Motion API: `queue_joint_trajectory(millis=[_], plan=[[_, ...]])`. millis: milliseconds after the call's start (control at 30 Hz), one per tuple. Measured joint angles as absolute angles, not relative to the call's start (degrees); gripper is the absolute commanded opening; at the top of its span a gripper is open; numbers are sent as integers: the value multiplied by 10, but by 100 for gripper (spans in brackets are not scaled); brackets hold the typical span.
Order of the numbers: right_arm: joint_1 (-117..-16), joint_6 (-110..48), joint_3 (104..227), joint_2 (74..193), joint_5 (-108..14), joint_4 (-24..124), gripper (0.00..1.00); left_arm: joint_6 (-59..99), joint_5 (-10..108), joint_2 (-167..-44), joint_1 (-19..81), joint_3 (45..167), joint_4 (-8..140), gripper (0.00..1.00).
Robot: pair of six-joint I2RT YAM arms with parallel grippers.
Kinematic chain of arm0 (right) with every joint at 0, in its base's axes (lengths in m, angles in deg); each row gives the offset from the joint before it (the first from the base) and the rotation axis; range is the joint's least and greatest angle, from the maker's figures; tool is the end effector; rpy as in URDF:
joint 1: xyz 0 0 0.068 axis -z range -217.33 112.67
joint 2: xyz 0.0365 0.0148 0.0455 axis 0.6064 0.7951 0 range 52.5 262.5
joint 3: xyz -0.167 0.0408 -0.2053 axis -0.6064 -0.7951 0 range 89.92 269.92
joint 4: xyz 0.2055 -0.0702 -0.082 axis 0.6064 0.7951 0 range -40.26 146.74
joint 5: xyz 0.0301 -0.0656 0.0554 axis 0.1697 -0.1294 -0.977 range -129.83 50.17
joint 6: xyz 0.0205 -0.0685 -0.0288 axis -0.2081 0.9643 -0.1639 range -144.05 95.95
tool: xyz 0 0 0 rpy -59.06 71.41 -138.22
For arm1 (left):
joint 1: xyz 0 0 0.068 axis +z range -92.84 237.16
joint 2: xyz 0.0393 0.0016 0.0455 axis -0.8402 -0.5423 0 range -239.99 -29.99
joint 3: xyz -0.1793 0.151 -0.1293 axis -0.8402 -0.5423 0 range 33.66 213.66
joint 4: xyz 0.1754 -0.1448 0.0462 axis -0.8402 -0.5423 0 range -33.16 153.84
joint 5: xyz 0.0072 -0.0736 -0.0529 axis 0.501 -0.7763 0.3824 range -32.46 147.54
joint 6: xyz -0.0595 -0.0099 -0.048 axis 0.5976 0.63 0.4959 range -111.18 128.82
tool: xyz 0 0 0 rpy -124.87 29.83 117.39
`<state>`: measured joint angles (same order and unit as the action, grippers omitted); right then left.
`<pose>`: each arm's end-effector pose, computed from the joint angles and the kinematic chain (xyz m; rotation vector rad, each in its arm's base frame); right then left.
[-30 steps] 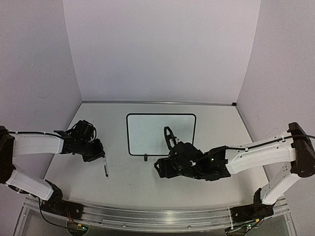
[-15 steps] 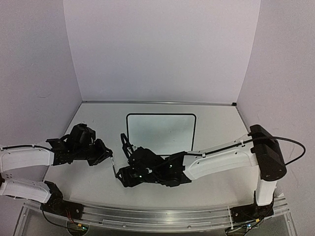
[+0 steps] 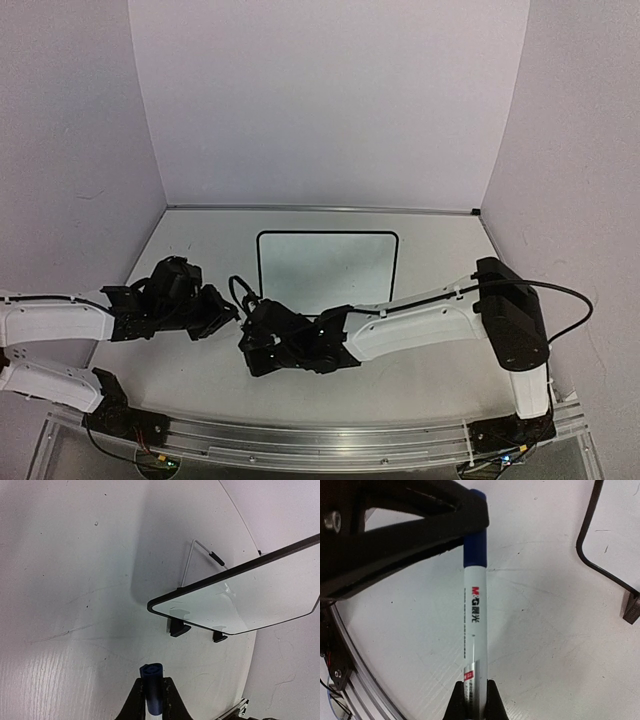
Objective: Write a sentence on the whiteboard
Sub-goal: Pass from the left arm to the right, then pass from the right arm to the left
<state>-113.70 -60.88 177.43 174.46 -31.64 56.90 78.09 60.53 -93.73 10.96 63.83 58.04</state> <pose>0.1201 0.4554 0.1696 -0.7516 2.3228 0.8191 0.1578 -0.1595 0.1890 -0.5222 2.4071 -0.9507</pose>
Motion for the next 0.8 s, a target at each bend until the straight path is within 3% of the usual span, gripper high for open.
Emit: queue_joint_trajectory(millis=[133,300,700,800], plan=[[-1141,-589,1755,1730,-293,561,0,766,588,-938,106,640,572,70],[-1146,-541,1677,1671,-267,562,0,728,546,-925,105,654,529,90],[-1146,-385,1562,1512,-289,566,0,611,331,-952,105,748,469,96],[-1149,-352,1554,1492,-299,571,0,607,279,-959,105,748,471,83]])
